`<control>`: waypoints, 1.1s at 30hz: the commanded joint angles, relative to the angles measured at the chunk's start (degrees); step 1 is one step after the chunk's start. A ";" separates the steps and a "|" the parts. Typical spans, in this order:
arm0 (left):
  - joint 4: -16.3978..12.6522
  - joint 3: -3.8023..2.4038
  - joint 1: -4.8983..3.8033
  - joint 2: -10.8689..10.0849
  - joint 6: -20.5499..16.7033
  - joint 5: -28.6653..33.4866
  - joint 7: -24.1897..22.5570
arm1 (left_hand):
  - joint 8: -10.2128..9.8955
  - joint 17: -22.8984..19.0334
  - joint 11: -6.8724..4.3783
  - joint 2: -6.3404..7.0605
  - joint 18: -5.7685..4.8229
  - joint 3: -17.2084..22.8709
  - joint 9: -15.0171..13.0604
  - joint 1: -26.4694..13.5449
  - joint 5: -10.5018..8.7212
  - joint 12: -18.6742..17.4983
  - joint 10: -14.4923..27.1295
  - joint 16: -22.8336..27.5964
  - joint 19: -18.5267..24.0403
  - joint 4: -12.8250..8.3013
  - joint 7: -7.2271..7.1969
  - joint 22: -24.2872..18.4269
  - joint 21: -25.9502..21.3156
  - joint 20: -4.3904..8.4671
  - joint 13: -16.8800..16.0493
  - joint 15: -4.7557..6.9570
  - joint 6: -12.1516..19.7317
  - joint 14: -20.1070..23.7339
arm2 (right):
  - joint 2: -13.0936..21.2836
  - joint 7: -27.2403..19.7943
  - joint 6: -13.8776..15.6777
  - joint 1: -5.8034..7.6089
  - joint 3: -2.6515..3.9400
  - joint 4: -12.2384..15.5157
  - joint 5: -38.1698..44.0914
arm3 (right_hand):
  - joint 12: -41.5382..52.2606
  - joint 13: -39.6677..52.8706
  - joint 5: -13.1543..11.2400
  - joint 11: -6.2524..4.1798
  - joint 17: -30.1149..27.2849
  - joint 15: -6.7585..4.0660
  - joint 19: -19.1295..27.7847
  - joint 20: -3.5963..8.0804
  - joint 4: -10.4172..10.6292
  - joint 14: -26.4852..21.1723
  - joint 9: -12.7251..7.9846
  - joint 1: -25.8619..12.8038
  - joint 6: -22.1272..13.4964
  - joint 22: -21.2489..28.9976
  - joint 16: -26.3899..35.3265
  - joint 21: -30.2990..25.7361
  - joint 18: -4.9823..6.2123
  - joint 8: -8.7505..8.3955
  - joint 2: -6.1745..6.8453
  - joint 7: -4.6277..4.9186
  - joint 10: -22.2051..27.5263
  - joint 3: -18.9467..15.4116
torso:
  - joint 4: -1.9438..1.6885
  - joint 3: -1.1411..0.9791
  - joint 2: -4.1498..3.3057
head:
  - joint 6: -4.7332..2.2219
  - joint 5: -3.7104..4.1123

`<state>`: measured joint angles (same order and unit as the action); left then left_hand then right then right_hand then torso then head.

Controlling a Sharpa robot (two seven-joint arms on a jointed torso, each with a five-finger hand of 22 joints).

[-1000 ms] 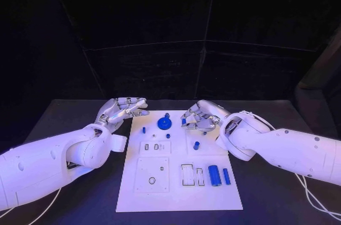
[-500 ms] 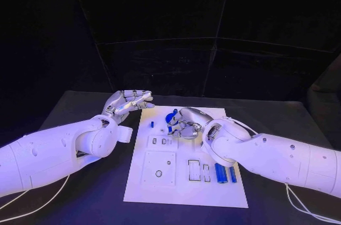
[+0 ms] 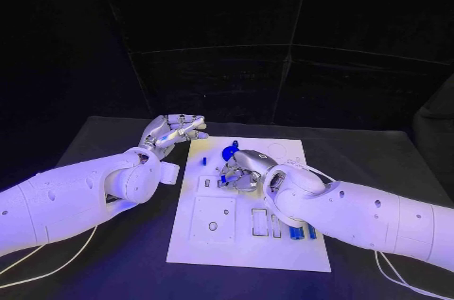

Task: Assemble the parts on the task board

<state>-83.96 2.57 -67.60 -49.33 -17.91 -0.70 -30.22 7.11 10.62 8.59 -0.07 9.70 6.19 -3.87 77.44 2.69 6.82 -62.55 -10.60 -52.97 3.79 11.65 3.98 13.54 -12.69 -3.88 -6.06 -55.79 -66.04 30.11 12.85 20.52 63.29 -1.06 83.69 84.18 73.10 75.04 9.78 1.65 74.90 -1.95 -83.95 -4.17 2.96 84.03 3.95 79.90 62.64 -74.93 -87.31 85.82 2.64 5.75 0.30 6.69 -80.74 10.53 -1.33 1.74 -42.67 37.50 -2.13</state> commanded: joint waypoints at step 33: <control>0.10 -0.05 -0.12 0.07 0.71 0.13 -0.38 | -0.43 0.10 -0.02 -0.58 0.94 -0.01 0.04 0.01 0.14 -0.35 -0.46 0.29 -0.45 -0.48 0.12 -0.08 -0.23 -0.12 0.08 0.08 -0.46 -0.57 | 0.09 3.07 -5.81 -0.31 -0.19 -0.46 4.83 | -1.48 0.26 -0.65 0.54 8.00 -0.05 -1.62 0.10 0.12 4.48 -0.08 -2.47 -1.03 -5.64 0.23 -0.16 -0.61 -0.42 1.87 0.49 1.01 0.35 | 0.04 -0.08 -0.03 | 0.45 0.38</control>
<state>-83.82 2.57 -67.61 -49.32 -17.82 -0.65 -30.20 6.89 10.65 8.59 -0.07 9.70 6.19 -3.87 77.44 2.69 6.82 -62.55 -10.60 -52.97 3.79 11.65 3.99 13.54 -12.69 -3.88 -5.85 -55.79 -66.25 30.17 14.51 18.00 63.25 -0.92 83.44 88.11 71.77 74.96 9.43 2.19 74.94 -1.95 -83.95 -4.17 2.99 84.04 3.98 77.92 61.80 -74.92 -87.31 85.82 2.64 5.53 2.25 6.98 -80.20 10.56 -1.30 1.64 -42.70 37.92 -1.73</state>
